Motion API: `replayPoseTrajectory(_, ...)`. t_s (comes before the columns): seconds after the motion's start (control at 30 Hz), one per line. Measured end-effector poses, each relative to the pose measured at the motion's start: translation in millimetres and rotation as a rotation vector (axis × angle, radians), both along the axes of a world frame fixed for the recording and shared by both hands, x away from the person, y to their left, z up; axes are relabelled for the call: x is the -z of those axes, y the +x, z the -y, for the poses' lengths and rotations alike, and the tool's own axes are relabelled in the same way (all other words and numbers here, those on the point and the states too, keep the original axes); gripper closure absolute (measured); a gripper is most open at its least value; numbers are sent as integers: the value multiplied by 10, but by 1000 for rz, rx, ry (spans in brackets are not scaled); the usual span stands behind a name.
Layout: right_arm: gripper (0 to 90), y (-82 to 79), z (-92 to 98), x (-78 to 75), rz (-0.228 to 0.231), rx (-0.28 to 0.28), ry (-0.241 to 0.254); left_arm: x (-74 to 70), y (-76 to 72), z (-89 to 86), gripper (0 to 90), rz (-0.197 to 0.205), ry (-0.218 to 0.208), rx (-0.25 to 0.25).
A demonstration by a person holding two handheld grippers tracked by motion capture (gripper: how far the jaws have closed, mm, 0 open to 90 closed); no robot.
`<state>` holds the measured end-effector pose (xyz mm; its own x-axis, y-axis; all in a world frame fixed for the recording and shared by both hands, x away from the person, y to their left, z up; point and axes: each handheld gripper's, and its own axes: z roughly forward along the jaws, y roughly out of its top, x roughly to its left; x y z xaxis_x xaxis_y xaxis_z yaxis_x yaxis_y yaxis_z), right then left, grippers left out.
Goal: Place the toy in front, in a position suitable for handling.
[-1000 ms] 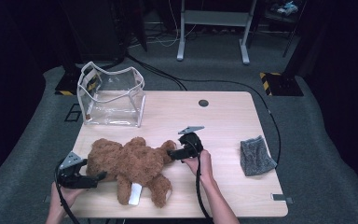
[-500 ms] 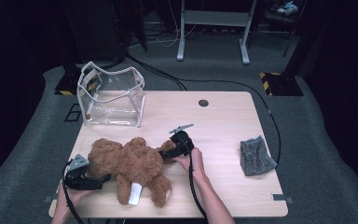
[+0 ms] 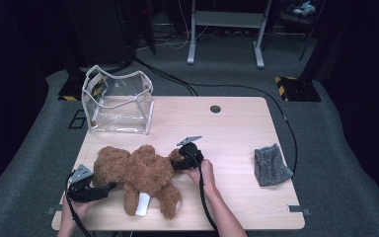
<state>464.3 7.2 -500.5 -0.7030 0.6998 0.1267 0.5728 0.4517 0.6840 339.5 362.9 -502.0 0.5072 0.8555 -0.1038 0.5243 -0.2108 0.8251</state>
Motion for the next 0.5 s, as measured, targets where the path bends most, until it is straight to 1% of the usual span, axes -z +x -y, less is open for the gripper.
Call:
replayPoseTrajectory(0.03,535,-13,-6,-1,0,8,-2,2,-2,6,321,10,-2,-2)
replayPoseTrajectory(0.07,555,-11,-2,3,10,-6,-3,-2,-8,6,344,10,-4,-2)
replayPoseTrajectory(0.1,572,-17,-7,4,16,-7,-6,-13,-9,-2,369,1,1,6)
replayPoseTrajectory(0.13,585,-26,-15,5,15,-3,-4,-19,-10,-2,394,2,3,9)
replayPoseTrajectory(0.17,598,-26,-18,5,23,-10,-8,-17,-12,3,413,12,-3,2)
replayPoseTrajectory(0.23,623,-42,-32,3,25,-4,-4,-23,-18,4,451,14,-2,7)
replayPoseTrajectory(0.27,631,-44,-28,-1,32,-9,-12,-21,-20,9,467,28,-6,-1)
replayPoseTrajectory(0.3,637,-46,-23,-1,40,-15,-9,-30,-25,6,480,22,-2,6)
replayPoseTrajectory(0.33,643,-49,-16,-2,44,-16,-8,-33,-30,6,490,26,-4,9)
replayPoseTrajectory(0.37,648,-59,-11,-5,36,-13,-1,-36,-34,4,497,28,-9,9)
replayPoseTrajectory(0.4,653,-67,-4,-10,44,-18,5,-35,-35,3,503,29,-13,7)
replayPoseTrajectory(0.43,657,-72,5,-11,61,-25,7,-35,-35,-3,510,33,-17,9)
replayPoseTrajectory(0.47,661,-99,6,-18,46,-7,16,-31,-36,-4,517,41,-31,3)
replayPoseTrajectory(0.5,664,-101,20,-16,54,-13,23,-41,-37,-17,524,28,-32,14)
